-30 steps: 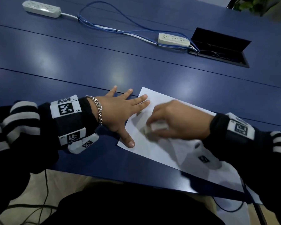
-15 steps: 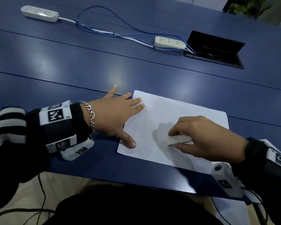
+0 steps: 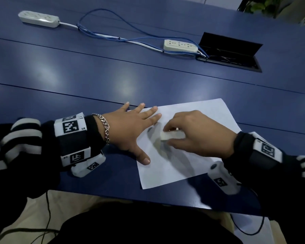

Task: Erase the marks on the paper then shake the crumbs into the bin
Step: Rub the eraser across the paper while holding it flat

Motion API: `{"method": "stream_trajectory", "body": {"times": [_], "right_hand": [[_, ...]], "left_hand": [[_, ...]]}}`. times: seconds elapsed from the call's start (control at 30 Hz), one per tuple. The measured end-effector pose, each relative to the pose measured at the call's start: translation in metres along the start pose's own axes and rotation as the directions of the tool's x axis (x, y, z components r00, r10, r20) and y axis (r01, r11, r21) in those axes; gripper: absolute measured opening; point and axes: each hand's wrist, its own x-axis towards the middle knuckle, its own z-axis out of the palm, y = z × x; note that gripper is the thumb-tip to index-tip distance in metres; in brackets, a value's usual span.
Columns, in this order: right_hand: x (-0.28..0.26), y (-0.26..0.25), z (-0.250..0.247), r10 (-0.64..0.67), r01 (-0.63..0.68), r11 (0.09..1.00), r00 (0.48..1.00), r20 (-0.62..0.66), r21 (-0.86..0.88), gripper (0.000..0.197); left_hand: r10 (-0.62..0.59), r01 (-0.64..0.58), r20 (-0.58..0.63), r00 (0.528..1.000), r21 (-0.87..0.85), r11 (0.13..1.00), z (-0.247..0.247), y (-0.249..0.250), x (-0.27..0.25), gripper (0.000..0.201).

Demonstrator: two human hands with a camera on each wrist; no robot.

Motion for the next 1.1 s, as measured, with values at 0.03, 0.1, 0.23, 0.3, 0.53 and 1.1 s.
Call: {"method": "stream_trajectory", "body": {"times": [0.03,0.1,0.23,0.3,0.53,1.1], "right_hand": [[0.005,0.001,0.002,0.016,-0.016,1.0,1.0,-0.016,-0.026,0.033],[0.012,0.001,0.003,0.051,-0.054,0.996,0.998,-0.048,-0.072,0.033],[0.007,-0.016,0.013,-0.032,0.031,0.999,0.999,-0.022,-0.04,0.027],[0.0,-0.024,0.017,-0.122,0.123,0.992,0.991,0.055,-0.017,0.022],[0.019,-0.007,0.007,-0.019,0.012,0.998,0.994,-0.108,-0.07,0.024],[-0.014,-0.032,0.014,-0.12,0.117,0.992,0.99,0.068,0.044,0.023]], "left_hand": [[-0.005,0.005,0.001,1.0,0.0,1.0,0.0,0.0,0.001,0.147],[-0.014,0.014,0.0,1.0,0.005,1.0,0.002,-0.001,0.001,0.15],[-0.029,0.029,-0.002,1.0,0.011,1.0,0.002,-0.001,0.001,0.151],[-0.035,0.035,0.0,0.999,0.012,0.999,0.001,-0.001,0.001,0.152],[-0.048,0.048,-0.005,0.999,0.023,0.999,0.001,0.001,0.0,0.152],[-0.081,0.082,-0.006,0.997,0.054,0.995,-0.004,0.009,-0.007,0.153]]}}
